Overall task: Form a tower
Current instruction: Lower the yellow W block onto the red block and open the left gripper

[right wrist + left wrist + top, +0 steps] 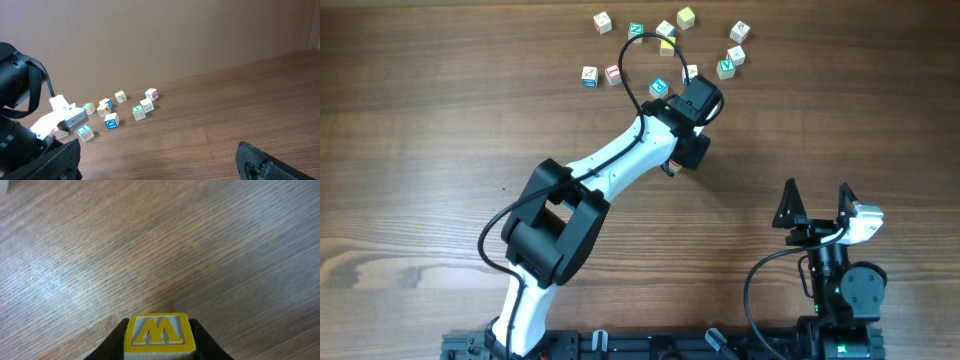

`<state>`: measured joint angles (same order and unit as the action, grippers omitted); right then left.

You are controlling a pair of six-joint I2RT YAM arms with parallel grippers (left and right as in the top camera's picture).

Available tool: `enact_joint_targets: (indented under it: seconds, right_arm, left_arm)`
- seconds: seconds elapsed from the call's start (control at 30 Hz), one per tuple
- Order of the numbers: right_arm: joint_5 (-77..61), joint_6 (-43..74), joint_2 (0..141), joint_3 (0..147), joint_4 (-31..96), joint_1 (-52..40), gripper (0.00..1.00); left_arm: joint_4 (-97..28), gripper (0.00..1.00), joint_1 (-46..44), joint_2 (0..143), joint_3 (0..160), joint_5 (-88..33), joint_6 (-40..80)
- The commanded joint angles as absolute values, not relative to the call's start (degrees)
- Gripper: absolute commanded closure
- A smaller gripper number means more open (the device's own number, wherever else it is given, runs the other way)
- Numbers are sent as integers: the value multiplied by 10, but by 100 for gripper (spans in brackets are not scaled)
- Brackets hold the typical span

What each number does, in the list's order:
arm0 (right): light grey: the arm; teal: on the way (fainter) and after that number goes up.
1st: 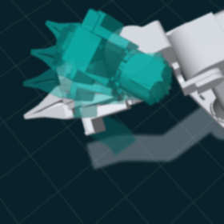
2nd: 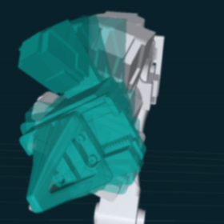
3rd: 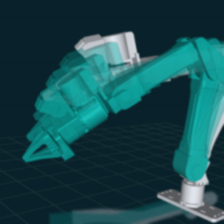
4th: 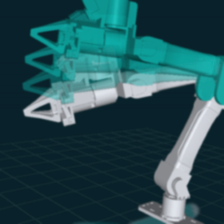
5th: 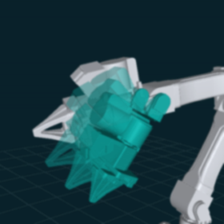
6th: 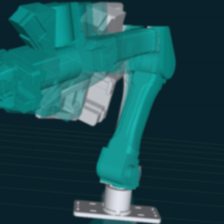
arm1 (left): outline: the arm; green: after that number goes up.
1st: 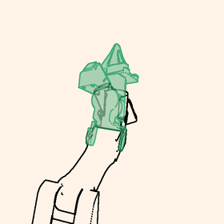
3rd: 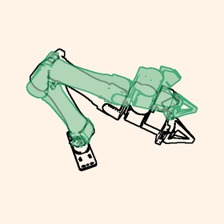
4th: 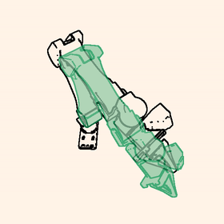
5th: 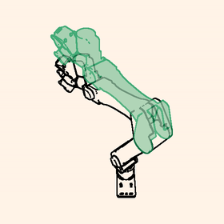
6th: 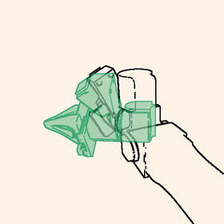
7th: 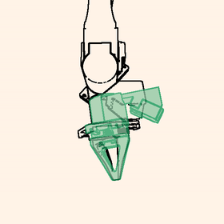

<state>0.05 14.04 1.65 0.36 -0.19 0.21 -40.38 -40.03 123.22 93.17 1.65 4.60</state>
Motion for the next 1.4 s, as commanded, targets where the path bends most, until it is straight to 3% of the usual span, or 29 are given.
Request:
enact_joint_targets:
  seconds: [0.0, 0.57, 0.87, 1.2, 1.37]
  right_arm:
    - [4, 136, 13, 3, -4, 5, 0]
    - [4, 136, 13, 3, -4, 5, 0]
    - [4, 136, 13, 3, -4, 5, 0]
    - [4, 136, 13, 3, -4, 5, 0]
    - [4, 136, 13, 3, -4, 5, 0]
  left_arm:
    - [-430, 81, -396, 1202, 945, 44, 28]
    - [-555, 83, -377, 1190, 943, 93, 17]
    - [-513, 82, -371, 1190, 933, -36, -149]
    - [-445, 80, -372, 1192, 900, -53, -148]
    - [-431, 70, -372, 1192, 900, -60, -146]
